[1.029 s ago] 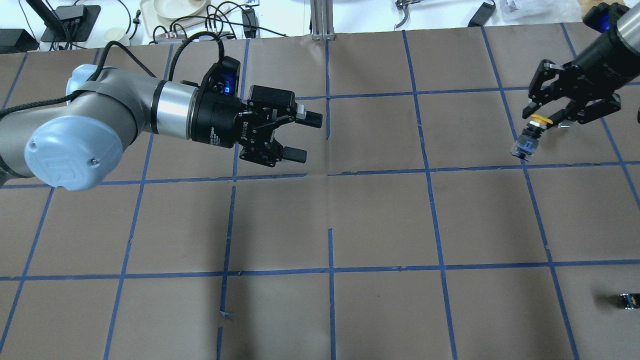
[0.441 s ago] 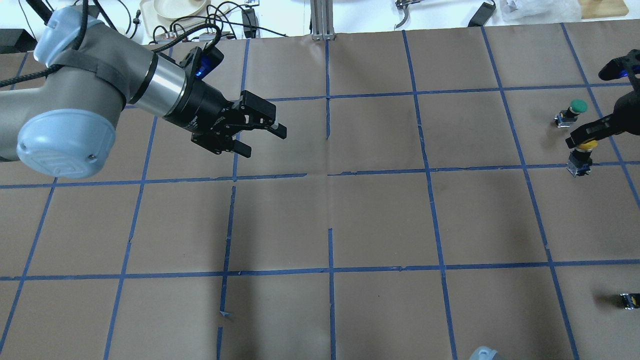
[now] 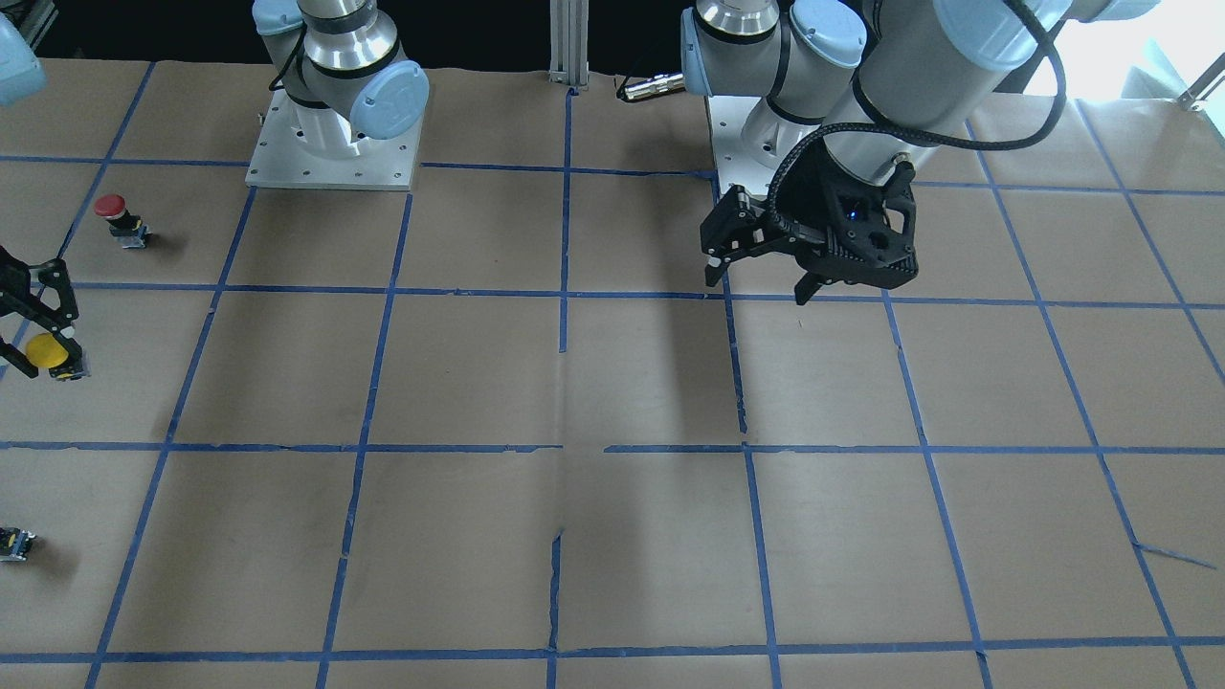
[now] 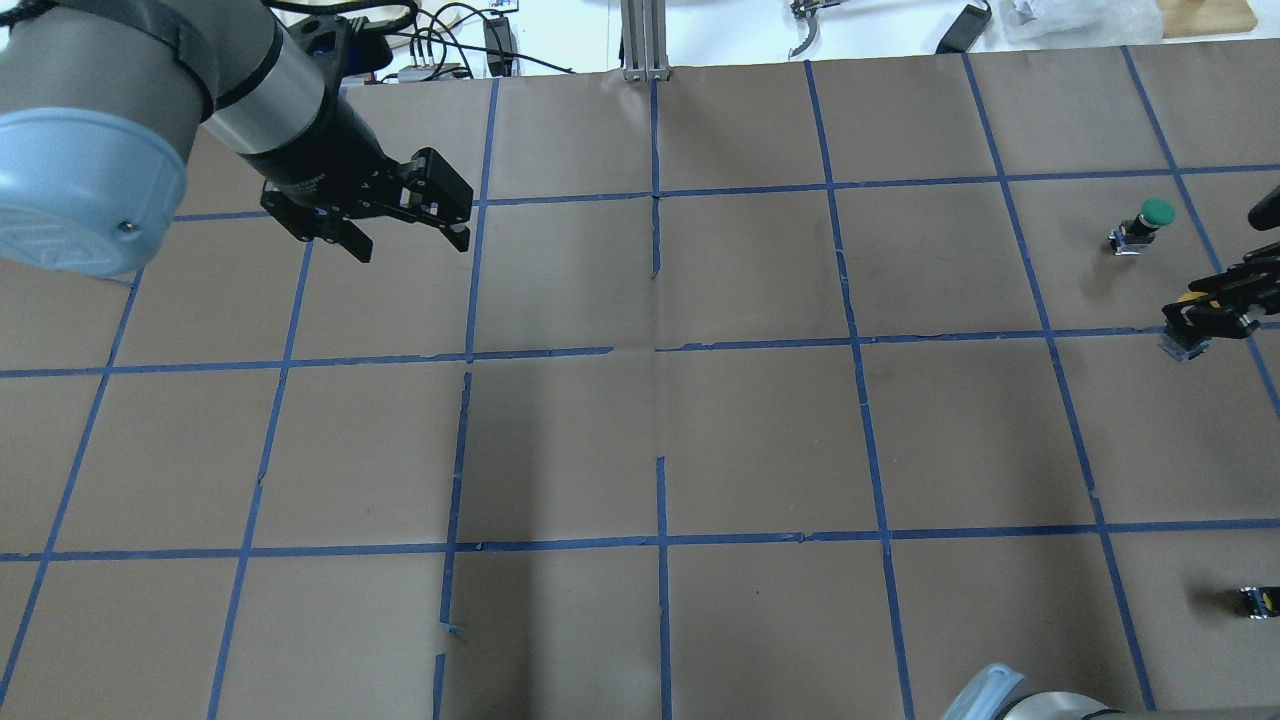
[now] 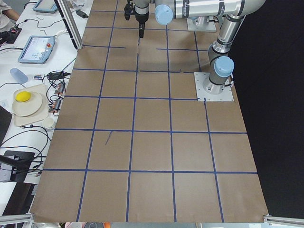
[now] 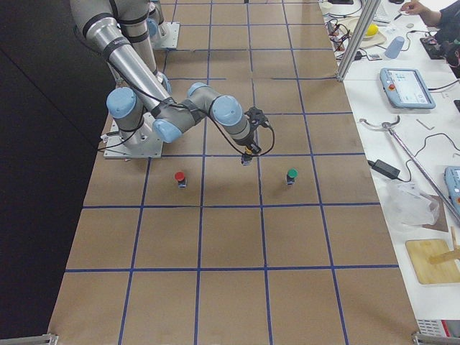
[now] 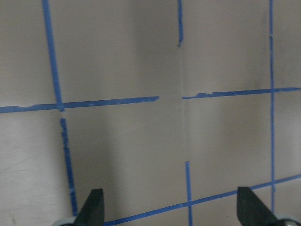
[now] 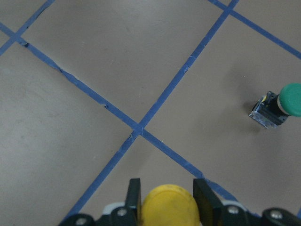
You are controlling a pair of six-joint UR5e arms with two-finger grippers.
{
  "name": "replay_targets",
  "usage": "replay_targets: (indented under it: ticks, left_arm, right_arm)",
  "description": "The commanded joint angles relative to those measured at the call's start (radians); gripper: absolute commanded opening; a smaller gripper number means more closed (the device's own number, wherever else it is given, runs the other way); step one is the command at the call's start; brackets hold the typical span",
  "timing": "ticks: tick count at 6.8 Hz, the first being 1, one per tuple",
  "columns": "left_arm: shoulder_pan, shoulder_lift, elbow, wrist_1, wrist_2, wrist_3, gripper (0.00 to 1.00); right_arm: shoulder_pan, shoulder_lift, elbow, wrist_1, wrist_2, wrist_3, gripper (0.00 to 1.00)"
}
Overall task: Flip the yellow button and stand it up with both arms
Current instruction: 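Carry the button with the right gripper beside the green button while the left withdraws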
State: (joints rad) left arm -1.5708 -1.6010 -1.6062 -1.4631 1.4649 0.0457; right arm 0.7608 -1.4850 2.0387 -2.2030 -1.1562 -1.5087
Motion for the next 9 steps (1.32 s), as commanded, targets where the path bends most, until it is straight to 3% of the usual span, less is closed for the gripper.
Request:
replay_targets:
  ticks: [1, 4, 9]
  left_arm:
    - [0.011, 0.003, 0.055, -0.060, 0.138, 0.011, 1.00]
    - [0.032, 0.013, 0.057, -0.057, 0.118, 0.007, 1.00]
    - [0.032, 0.007, 0.115, -0.132, 0.095, -0.086, 1.00]
  right_arm:
    - [-0.127, 0.076, 0.008, 0.006, 0.123, -0.276, 0.08]
    - [-0.181, 0.127, 0.008, 0.098, 0.232, -0.318, 0.08]
    - [-0.232, 0.183, 0.023, 0.111, 0.225, -0.318, 0.15]
